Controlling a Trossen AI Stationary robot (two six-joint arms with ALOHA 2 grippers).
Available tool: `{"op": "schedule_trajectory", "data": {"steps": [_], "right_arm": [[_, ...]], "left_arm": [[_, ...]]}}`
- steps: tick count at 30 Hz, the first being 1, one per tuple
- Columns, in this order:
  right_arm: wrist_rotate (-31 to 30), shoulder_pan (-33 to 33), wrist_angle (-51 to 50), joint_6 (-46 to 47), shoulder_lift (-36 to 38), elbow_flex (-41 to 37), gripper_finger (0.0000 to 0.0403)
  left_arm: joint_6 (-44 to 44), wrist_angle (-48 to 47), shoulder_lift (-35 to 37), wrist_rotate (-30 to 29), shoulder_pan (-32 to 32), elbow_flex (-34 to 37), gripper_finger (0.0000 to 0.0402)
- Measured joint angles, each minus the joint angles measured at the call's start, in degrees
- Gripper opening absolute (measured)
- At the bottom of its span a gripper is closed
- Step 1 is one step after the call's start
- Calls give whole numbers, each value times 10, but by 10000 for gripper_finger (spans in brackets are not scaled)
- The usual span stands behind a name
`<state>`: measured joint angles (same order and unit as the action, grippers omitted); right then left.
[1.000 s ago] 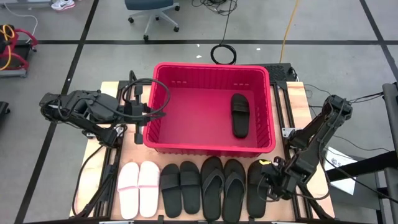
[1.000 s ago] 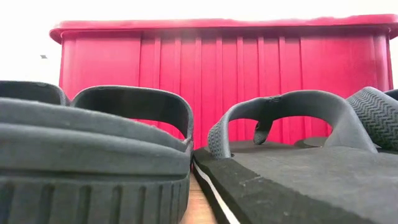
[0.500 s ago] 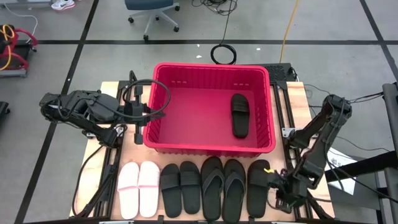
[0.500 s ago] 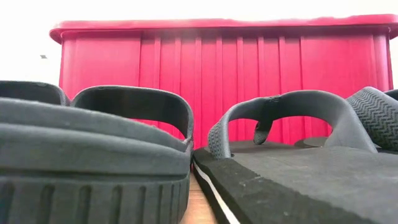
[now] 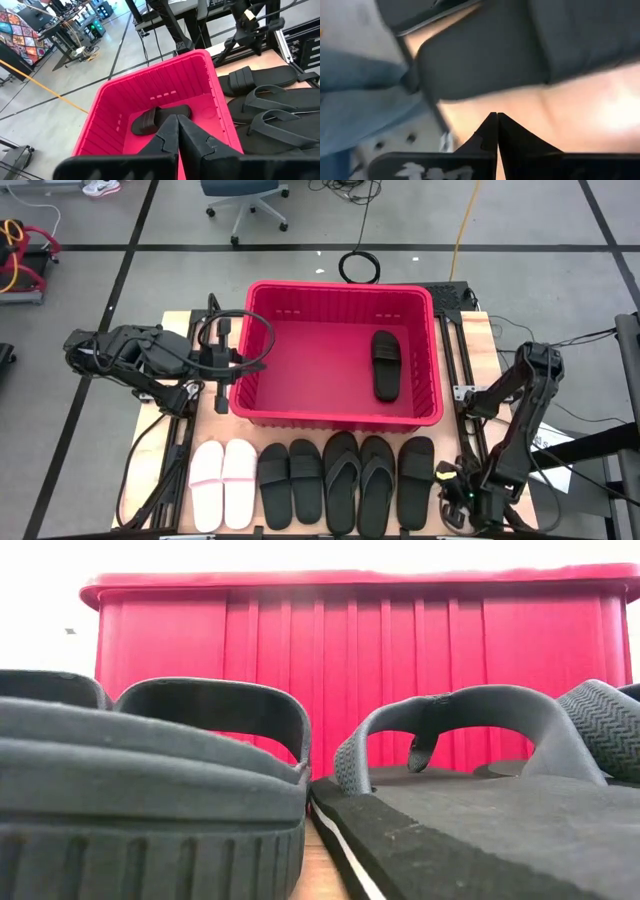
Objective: Pick and place slides into bin
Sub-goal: Put the black slide into the red bin
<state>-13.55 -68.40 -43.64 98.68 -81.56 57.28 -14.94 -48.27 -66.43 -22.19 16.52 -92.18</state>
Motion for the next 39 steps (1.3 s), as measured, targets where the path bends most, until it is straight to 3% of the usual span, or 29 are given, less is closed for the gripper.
{"op": "schedule_trajectory", "data": {"steps": [9, 18, 32, 39], "right_arm": [[-47, 0, -16, -33, -26, -3, 0], [-44, 5, 24, -57, -25, -32, 3], [-43, 12, 36, -128, 21, -32, 120], [-42, 27, 15, -163, 45, -32, 128]], "left_arm": [[0, 15, 0, -3, 0, 0, 11], [7, 31, 0, -4, 0, 0, 2], [15, 31, 0, -4, 0, 0, 5], [15, 31, 0, -4, 0, 0, 7]]}}
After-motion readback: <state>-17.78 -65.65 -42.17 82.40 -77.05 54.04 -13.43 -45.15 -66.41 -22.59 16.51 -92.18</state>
